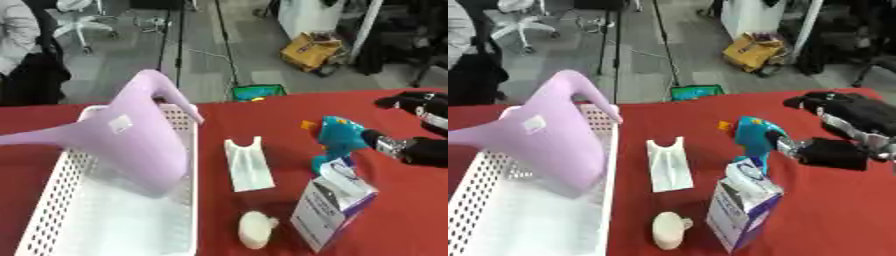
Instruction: Pick up objects on the table and place them in the box.
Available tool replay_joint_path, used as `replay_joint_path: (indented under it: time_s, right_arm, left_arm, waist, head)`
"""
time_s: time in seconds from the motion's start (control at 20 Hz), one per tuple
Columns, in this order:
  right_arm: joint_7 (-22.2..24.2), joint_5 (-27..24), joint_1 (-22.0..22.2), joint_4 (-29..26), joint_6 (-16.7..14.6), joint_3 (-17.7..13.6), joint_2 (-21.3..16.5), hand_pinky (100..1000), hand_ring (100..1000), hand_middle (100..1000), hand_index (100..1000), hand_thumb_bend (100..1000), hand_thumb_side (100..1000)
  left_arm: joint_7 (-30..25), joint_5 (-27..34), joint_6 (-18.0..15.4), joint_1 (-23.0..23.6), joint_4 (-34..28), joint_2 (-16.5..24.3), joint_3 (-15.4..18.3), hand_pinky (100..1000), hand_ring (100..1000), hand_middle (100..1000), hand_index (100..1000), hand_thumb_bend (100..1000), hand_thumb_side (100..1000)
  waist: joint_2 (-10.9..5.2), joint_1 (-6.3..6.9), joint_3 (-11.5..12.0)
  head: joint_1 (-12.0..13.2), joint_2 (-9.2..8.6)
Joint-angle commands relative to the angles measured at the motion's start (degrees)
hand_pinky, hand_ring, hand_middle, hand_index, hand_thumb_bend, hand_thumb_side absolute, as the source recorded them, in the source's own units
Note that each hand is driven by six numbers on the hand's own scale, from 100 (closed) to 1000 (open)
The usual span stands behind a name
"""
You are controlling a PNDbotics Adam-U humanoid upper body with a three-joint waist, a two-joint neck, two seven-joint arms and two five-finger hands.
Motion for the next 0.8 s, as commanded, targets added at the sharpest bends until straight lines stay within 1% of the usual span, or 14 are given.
replay_joint_path:
  time_s: [0.05,0.2,0.25,0.35,0.45,0.5,0.6,0.65,0.7,0.75,0.8]
  right_arm:
    - [-3.3,-2.2,-1.1,-0.7,2.1,0.7,-1.3,894,938,885,1000,315,1000]
    - [-3.5,-2.3,-1.8,-0.7,2.4,1.2,-0.2,891,940,873,1000,298,1000]
    - [-3.6,-2.3,-2.1,-0.7,3.0,0.8,2.5,890,940,869,1000,297,1000]
    - [-3.4,-1.9,-2.3,-0.7,4.0,0.4,6.6,890,942,868,1000,276,1000]
    - [-2.6,-0.9,-1.6,-0.7,5.0,0.6,9.3,897,948,874,1000,259,1000]
    - [-2.3,-0.5,-1.1,-0.7,5.4,0.9,10.0,898,949,876,1000,256,1000]
    - [-2.2,-0.6,0.0,-0.7,6.7,2.7,9.1,907,959,883,1000,248,1000]
    - [-2.6,-1.2,-0.1,-0.7,7.4,3.7,8.1,912,963,888,1000,293,1000]
    - [-3.5,-2.4,-0.5,-0.7,8.1,4.7,7.0,912,963,888,1000,293,1000]
    - [-4.5,-3.9,-1.2,-0.7,9.0,5.5,6.0,922,970,891,1000,324,1000]
    - [-5.5,-5.7,-2.0,-0.7,10.0,6.3,5.2,923,971,891,1000,324,1000]
  left_arm:
    - [-0.6,0.1,0.1,-0.3,-1.2,0.2,-0.3,847,876,831,811,100,877]
    - [-0.8,0.2,0.2,-0.3,-1.2,0.2,-0.3,847,873,827,803,100,880]
    - [-0.9,0.2,0.4,-0.1,-1.2,0.0,-0.3,846,871,826,801,100,880]
    - [-1.0,0.1,0.7,0.1,-1.2,0.0,-0.3,846,868,823,798,100,881]
    - [-1.1,0.1,0.9,0.2,-1.2,0.2,-0.4,844,866,820,792,100,878]
    - [-1.1,0.1,1.0,0.2,-1.2,0.5,-0.4,843,866,819,792,100,878]
    - [-1.1,0.0,1.2,0.6,-1.2,1.2,-0.4,843,864,817,788,100,879]
    - [-1.1,-0.1,1.3,0.9,-1.2,1.6,-0.4,843,863,816,786,100,878]
    - [-1.2,-0.2,1.3,1.1,-1.2,1.8,-0.5,843,863,816,786,100,878]
    - [-1.3,-0.3,1.4,1.4,-1.2,2.1,-0.5,843,862,815,784,100,877]
    - [-1.3,-0.4,1.5,1.7,-1.2,2.3,-0.5,843,862,815,784,100,877]
  waist:
    - [-1.33,-0.05,0.0]
    - [-1.38,-0.13,0.0]
    - [-1.44,-0.38,-0.2]
    - [-1.59,-0.82,-0.5]
    - [-1.79,-1.40,-0.9]
    - [-1.88,-1.67,-1.0]
    - [-2.06,-2.35,-1.7]
    - [-2.19,-2.64,-2.2]
    - [-2.32,-2.84,-2.7]
    - [-2.50,-2.99,-3.4]
    - [-2.62,-3.06,-4.0]
  head:
    - [-0.4,0.21]
    - [-0.4,0.34]
    - [-0.4,0.35]
    - [-0.4,0.66]
    - [-0.4,1.25]
    - [-0.4,1.54]
    - [0.2,2.11]
    - [0.5,2.41]
    - [0.9,2.66]
    - [1.6,3.00]
    - [2.1,3.20]
